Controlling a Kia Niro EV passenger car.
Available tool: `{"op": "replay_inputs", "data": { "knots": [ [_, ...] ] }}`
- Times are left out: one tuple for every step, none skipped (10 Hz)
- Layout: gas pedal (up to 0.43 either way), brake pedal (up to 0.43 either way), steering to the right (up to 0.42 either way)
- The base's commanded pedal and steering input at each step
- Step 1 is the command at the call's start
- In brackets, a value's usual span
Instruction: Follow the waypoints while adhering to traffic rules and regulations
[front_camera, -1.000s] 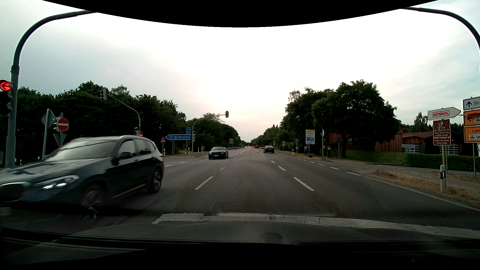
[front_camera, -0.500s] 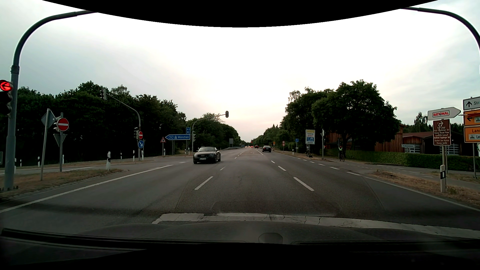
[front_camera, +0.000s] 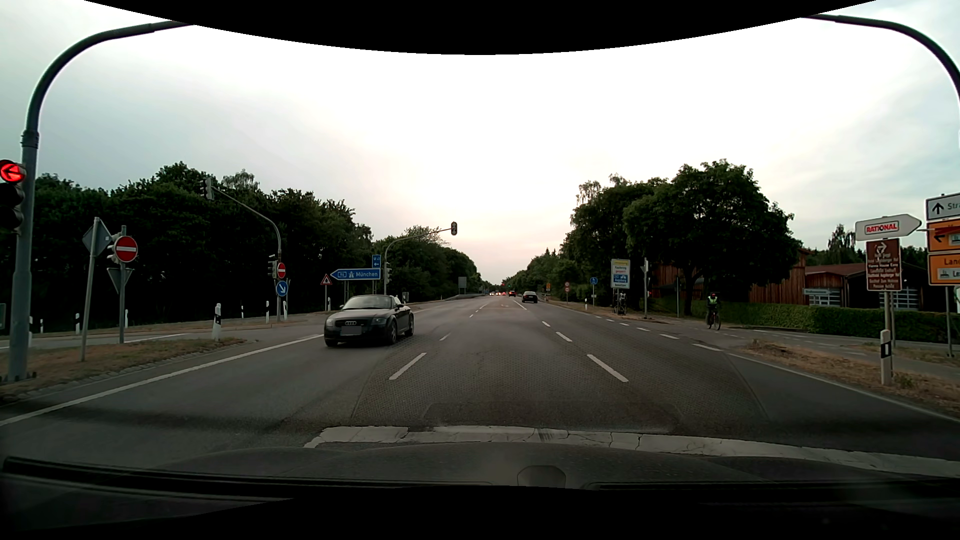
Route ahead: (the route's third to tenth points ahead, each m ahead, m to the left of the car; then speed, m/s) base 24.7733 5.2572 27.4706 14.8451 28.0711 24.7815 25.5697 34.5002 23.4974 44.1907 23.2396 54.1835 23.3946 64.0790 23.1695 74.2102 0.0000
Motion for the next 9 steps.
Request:
{"op": "replay_inputs", "data": {
  "knots": [
    [0.0,0.232,-0.001],
    [0.0,0.232,-0.001],
    [0.0,0.232,-0.001],
    [0.0,0.232,-0.001],
    [0.0,0.232,-0.001],
    [0.0,0.232,-0.001],
    [0.0,0.232,-0.001],
    [0.0,0.232,-0.001],
    [0.0,0.232,-0.001]
  ]
}}
